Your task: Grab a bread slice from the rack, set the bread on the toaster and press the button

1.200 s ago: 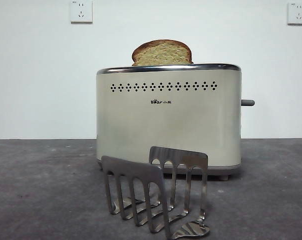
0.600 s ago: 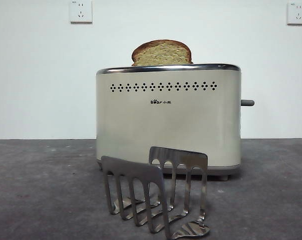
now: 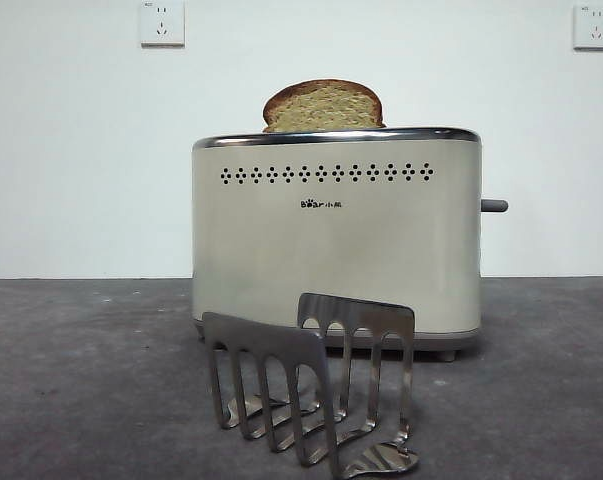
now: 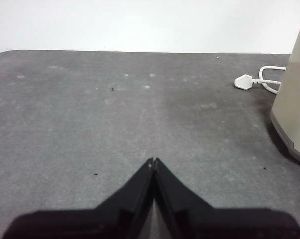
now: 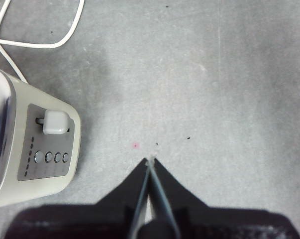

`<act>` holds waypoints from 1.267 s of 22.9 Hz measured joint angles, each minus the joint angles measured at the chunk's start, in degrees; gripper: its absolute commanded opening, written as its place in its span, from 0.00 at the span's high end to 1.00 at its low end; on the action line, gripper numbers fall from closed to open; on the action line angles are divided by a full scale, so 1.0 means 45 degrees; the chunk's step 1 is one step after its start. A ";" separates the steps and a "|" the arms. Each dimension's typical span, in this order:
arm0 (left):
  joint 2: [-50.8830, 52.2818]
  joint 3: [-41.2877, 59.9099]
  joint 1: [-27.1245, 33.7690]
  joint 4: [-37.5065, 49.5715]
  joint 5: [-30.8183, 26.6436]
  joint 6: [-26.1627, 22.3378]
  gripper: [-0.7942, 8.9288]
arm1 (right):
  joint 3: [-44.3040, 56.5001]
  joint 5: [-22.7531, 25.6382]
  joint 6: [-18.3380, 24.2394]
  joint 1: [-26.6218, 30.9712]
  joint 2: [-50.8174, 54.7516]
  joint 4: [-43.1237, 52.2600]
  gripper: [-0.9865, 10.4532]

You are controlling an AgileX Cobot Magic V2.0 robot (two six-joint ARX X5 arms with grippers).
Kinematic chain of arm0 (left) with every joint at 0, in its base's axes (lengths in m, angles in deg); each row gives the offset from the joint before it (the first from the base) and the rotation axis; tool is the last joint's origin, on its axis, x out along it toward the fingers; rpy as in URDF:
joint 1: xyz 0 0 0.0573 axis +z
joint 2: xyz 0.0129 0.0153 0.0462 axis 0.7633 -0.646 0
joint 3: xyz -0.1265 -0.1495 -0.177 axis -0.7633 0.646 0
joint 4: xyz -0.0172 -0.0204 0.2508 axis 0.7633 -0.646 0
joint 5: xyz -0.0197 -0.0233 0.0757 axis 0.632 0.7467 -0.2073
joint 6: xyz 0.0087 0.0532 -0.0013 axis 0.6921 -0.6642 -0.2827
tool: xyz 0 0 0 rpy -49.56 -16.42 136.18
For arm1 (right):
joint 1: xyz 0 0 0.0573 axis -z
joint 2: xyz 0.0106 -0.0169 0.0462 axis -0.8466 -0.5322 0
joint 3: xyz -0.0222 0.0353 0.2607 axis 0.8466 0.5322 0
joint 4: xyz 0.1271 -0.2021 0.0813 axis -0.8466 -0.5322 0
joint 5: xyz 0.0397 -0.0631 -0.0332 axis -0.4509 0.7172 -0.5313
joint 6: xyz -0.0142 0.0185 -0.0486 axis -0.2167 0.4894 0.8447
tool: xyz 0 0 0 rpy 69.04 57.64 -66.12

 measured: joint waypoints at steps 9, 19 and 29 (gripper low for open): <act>-0.0044 0.0000 0.0000 0.0000 0.0034 0.0000 0.92 | 0.0000 0.0729 0.0000 0.0000 0.0058 0.0083 0.91; -0.0160 0.0000 0.0000 0.0000 0.0034 0.0000 0.92 | 0.6683 0.2249 0.1054 -0.0010 0.6217 0.7213 0.91; -0.0189 0.0000 0.0000 0.0000 0.0034 0.0005 0.92 | 1.6349 0.2477 0.2623 -0.0010 1.3799 1.1914 0.91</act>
